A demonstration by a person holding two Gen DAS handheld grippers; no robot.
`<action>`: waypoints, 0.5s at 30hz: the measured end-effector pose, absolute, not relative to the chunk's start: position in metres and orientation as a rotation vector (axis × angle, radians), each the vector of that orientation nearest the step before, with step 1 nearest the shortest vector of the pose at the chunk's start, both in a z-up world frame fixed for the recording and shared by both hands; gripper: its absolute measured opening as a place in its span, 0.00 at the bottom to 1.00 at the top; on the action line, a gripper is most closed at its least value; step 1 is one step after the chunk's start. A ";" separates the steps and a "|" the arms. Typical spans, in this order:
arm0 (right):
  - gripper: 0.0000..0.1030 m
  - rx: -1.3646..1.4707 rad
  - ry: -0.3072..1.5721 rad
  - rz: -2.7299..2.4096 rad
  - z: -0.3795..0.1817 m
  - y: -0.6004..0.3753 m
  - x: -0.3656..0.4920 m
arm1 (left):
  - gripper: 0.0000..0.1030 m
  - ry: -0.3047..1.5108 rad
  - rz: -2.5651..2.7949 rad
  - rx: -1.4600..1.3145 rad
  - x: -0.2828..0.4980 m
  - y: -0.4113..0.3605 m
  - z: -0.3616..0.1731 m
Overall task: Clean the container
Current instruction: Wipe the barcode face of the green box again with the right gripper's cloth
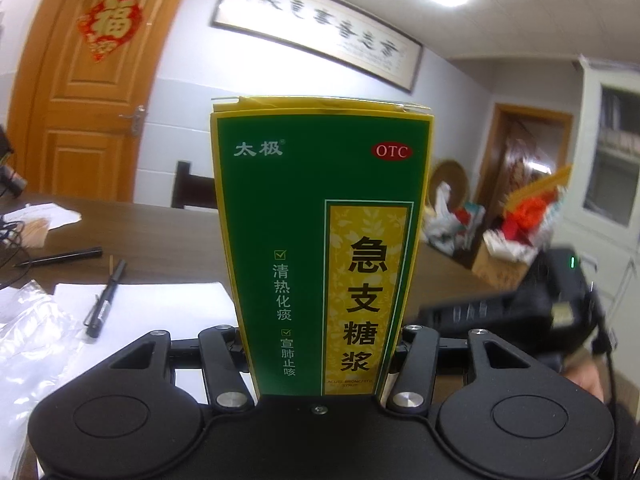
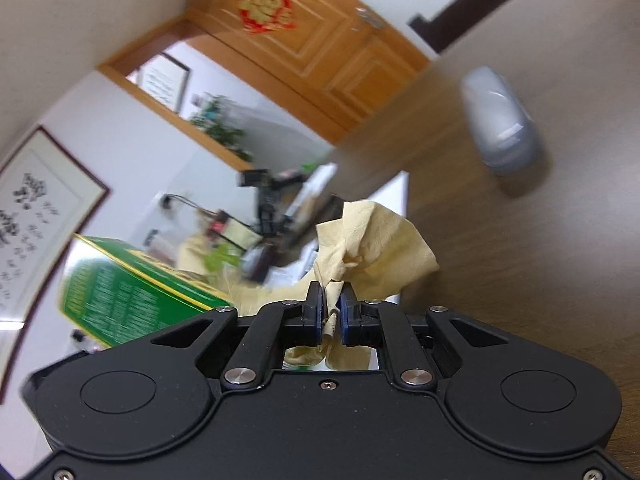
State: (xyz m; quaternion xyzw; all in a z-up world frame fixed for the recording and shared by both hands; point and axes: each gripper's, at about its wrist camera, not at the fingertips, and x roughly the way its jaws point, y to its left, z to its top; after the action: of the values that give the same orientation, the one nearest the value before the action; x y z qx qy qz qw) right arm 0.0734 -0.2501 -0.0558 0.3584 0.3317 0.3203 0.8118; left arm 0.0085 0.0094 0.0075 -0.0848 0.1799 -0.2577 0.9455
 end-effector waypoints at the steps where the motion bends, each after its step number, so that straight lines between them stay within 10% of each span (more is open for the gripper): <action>1: 0.09 0.756 0.716 0.686 -0.057 -0.246 0.073 | 0.48 0.362 -0.518 -0.191 0.011 0.012 0.009; 15: 0.09 0.451 0.652 0.716 -0.037 -0.168 0.034 | 0.48 0.357 -0.371 -0.278 0.043 0.035 0.026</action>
State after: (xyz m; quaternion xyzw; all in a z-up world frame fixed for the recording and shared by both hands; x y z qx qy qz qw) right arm 0.0341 -0.1675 -0.0374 0.2151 0.3105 0.3414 0.8607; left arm 0.0429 0.0350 0.0260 -0.1370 0.1760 -0.1828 0.9575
